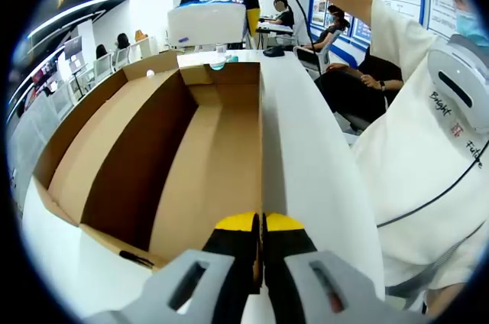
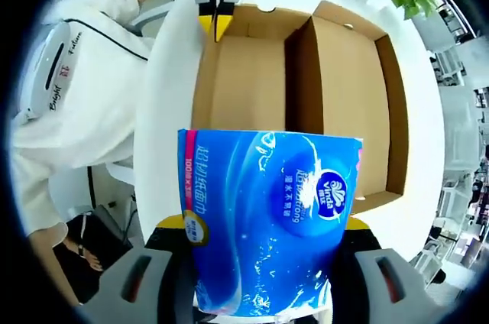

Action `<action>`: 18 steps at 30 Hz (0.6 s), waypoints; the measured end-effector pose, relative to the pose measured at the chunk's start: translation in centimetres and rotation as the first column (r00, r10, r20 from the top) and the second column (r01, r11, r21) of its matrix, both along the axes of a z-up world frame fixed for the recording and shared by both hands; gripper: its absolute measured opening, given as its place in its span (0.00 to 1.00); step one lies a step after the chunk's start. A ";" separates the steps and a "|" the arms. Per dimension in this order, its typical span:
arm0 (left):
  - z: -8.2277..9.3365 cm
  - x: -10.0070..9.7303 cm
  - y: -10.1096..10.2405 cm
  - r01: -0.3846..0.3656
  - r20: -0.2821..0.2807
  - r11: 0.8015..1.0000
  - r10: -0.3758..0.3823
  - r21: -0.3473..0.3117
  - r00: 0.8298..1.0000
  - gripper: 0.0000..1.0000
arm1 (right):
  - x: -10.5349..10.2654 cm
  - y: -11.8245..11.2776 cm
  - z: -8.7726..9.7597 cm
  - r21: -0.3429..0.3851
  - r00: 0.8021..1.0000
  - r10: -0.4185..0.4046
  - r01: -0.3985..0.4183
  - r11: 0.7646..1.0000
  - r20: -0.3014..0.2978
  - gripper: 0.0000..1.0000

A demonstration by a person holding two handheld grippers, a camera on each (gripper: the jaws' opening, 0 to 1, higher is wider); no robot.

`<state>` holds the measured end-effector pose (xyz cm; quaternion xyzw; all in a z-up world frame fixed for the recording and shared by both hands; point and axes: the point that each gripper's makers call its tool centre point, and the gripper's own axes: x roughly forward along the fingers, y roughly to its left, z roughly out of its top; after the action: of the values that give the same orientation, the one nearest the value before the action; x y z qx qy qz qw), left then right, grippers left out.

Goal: Operate the shoe box by opening the lid, removing the specified soft item, and placing it in the target area until the item is outside and the box remains undamaged.

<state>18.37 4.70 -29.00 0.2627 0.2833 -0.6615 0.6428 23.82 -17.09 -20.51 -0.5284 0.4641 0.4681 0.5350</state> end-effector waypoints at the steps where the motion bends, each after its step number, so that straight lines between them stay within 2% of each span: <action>1: 0.0 0.0 0.0 0.000 0.000 1.000 0.000 0.000 1.000 0.01 | 0.1 -0.2 -0.1 -0.003 1.000 0.000 0.000 1.000 -0.001 0.70; 8: 0.0 0.1 0.0 0.000 -0.001 1.000 0.000 -0.002 1.000 0.01 | 0.8 -1.5 -0.3 -0.003 1.000 0.001 -0.001 1.000 0.001 0.70; 14: 0.0 0.1 0.1 0.000 0.000 1.000 0.000 -0.003 1.000 0.01 | 0.5 -2.5 -1.4 -0.009 1.000 0.022 -0.022 1.000 0.022 0.70; 18: 0.0 0.1 0.1 0.000 0.000 1.000 0.000 -0.001 1.000 0.01 | 0.5 -2.6 -1.2 0.013 0.999 0.018 -0.018 1.000 0.036 0.70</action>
<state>18.45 4.78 -29.00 0.2623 0.2830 -0.6615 0.6430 24.32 -19.74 -21.72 -0.5374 0.4463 0.4665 0.5427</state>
